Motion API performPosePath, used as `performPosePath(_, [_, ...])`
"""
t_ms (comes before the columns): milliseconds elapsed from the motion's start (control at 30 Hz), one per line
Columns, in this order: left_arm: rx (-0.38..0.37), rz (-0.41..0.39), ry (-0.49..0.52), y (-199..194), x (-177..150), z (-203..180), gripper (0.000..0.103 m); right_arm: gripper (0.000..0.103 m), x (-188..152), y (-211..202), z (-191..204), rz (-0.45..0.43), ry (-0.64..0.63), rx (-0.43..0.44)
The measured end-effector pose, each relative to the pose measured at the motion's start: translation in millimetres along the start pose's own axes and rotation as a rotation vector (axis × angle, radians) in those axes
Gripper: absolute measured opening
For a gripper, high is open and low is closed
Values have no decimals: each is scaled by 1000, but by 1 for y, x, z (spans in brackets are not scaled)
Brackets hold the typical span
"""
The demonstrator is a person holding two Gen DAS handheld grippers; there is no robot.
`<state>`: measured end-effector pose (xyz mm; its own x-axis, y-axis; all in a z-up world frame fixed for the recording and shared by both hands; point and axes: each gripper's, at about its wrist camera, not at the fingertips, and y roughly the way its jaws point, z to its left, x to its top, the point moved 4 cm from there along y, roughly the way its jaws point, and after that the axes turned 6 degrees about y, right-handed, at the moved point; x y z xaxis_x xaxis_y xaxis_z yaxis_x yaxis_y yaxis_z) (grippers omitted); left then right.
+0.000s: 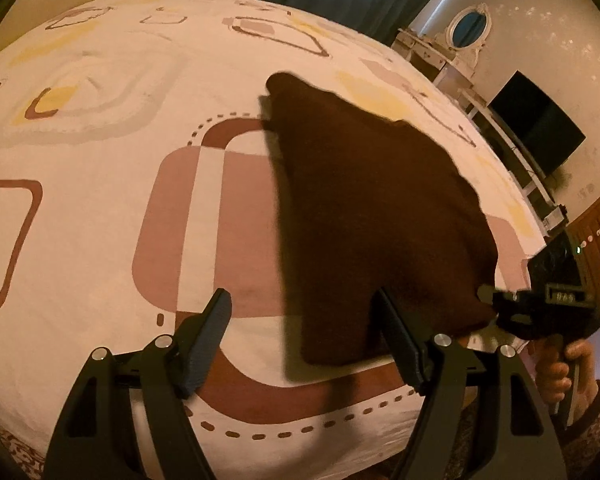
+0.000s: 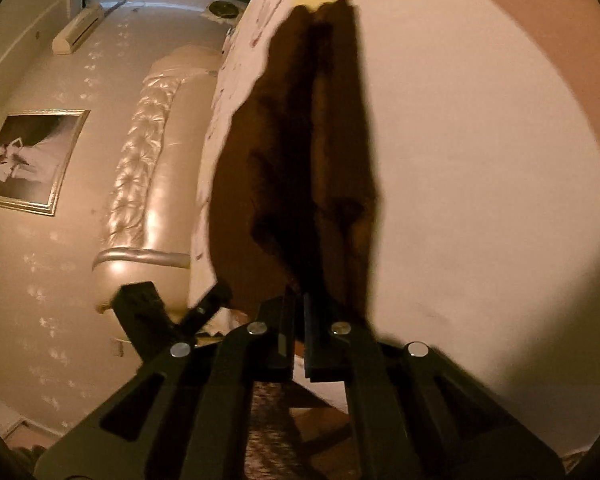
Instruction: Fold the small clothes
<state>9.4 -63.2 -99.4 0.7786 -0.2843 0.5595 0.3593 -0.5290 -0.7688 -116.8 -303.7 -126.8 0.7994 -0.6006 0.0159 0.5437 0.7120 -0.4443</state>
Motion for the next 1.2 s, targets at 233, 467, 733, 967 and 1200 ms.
performPosePath(233, [-15, -19, 11, -7, 4, -3, 75, 9, 2, -3, 11, 51, -29, 40])
performPosePath(467, [-10, -61, 33, -15, 21, 0, 75, 51, 64, -29, 49, -112, -117, 4])
performPosePath(733, [-17, -8, 11, 9, 16, -9, 75, 10, 133, 31, 42, -139, -81, -102])
performPosePath(967, [-19, -1, 17, 16, 19, -14, 76, 7, 147, 36, 21, -175, -65, -133])
performPosePath(1200, [-13, 0, 26, 16, 18, -12, 76, 5, 149, 24, 4, -216, 28, -52])
